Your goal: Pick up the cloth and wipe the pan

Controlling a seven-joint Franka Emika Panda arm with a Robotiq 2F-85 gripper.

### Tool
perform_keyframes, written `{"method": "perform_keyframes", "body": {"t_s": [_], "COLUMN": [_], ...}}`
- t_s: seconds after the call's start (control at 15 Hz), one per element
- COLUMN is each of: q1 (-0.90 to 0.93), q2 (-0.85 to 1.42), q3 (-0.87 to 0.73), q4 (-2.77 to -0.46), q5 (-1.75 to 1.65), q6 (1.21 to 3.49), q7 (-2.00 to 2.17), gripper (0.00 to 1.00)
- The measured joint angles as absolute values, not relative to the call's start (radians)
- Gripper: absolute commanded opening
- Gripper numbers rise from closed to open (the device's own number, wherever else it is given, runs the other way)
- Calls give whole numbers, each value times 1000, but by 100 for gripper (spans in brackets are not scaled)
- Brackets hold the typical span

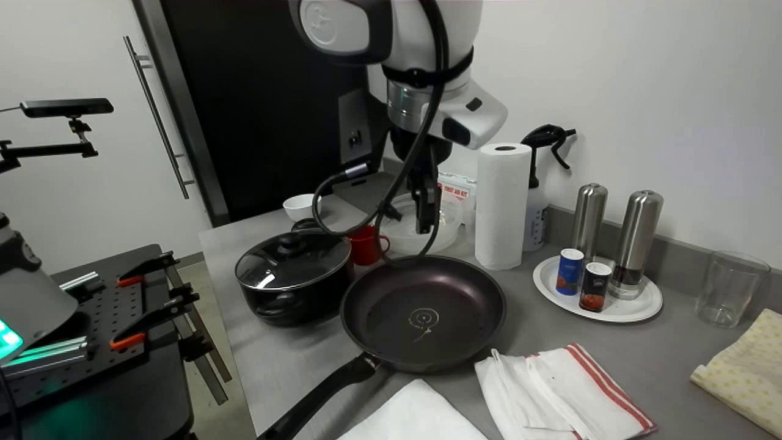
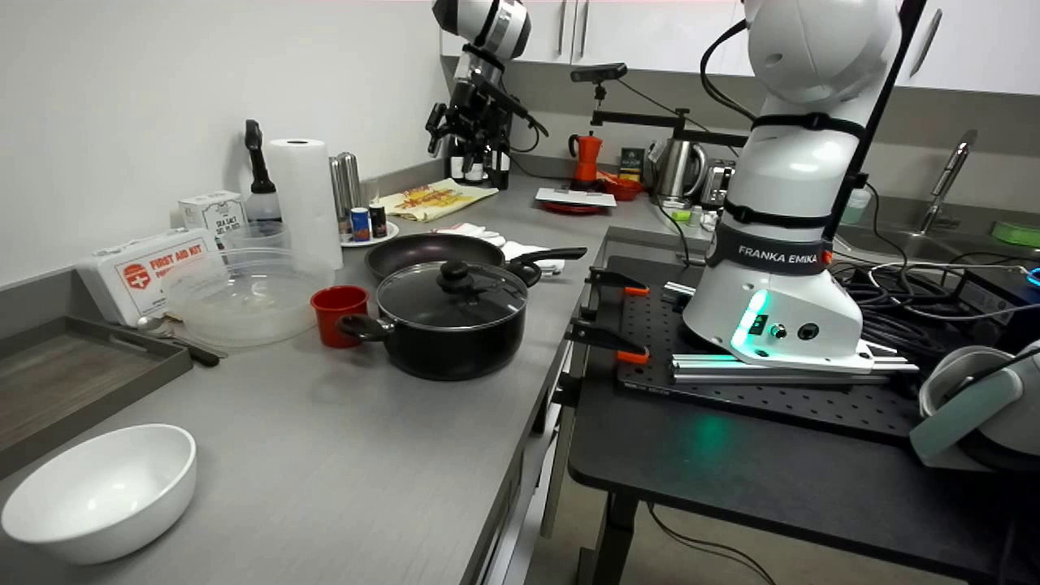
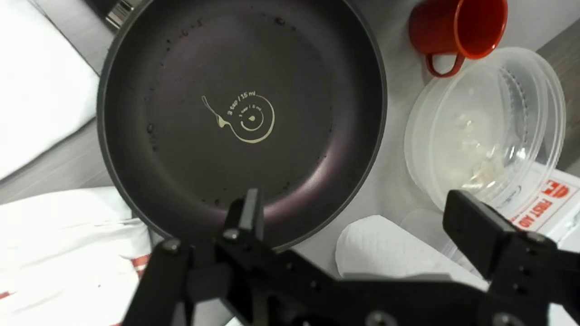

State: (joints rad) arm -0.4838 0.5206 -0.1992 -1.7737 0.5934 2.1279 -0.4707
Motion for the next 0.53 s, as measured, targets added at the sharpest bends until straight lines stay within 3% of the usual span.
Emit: {"method": "perform_keyframes", "body": {"t_s": [0.53], "q1": [-598], "q2": [688], "q3": [-178], "q4": [-1638], "q5": [755], "q6": [2078], "q7": [-249], "gripper": [100]}}
